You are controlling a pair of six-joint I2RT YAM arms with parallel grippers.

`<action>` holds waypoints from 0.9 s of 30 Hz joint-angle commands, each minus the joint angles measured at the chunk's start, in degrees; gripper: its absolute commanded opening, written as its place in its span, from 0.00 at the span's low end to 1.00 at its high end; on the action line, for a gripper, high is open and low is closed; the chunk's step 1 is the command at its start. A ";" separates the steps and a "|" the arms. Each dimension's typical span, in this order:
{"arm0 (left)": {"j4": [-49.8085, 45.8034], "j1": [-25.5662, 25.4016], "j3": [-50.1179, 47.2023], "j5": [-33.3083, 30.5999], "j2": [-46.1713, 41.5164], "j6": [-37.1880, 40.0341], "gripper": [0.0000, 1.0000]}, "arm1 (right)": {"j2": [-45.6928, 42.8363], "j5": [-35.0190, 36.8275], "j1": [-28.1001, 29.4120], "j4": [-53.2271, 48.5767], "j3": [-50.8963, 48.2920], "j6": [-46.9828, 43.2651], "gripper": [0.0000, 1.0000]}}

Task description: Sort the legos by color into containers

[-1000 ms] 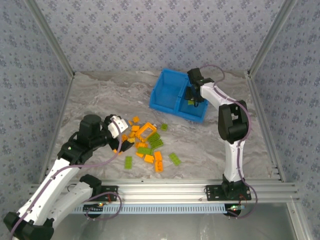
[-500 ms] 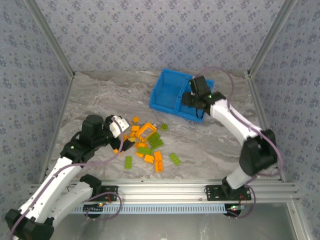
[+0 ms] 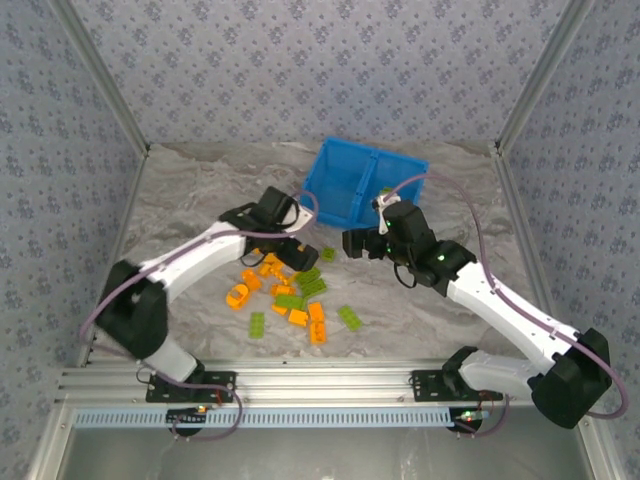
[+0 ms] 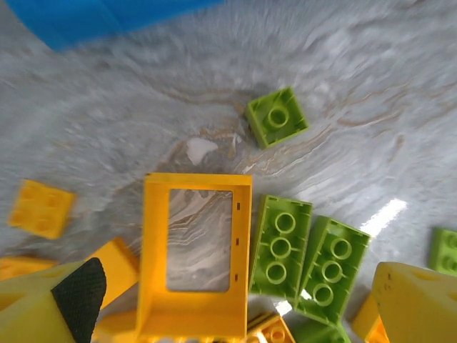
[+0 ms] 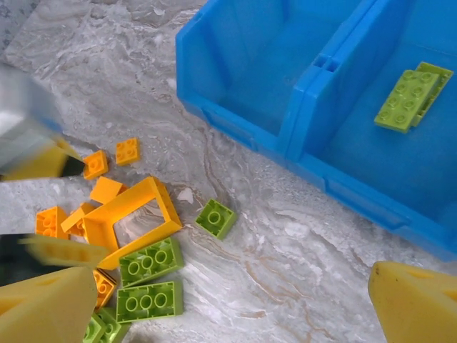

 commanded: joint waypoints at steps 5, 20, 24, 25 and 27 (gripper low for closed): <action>-0.59 0.08 5.42 -2.90 11.15 -2.63 0.95 | -2.39 1.62 -0.43 -4.61 0.45 -1.29 1.00; 2.21 0.12 3.53 -3.25 15.69 -0.86 0.73 | -3.32 2.11 -0.38 -5.15 -0.32 1.36 1.00; 2.59 0.13 3.89 -2.88 14.00 -0.97 0.65 | -3.57 2.84 -0.37 -6.03 0.23 1.96 1.00; 2.51 0.20 4.16 -2.94 13.66 -0.90 0.65 | -3.73 3.10 -0.38 -6.24 0.34 2.19 1.00; 1.76 0.35 5.05 -2.96 13.06 -0.88 0.64 | -4.22 3.56 -0.42 -6.63 0.11 2.44 1.00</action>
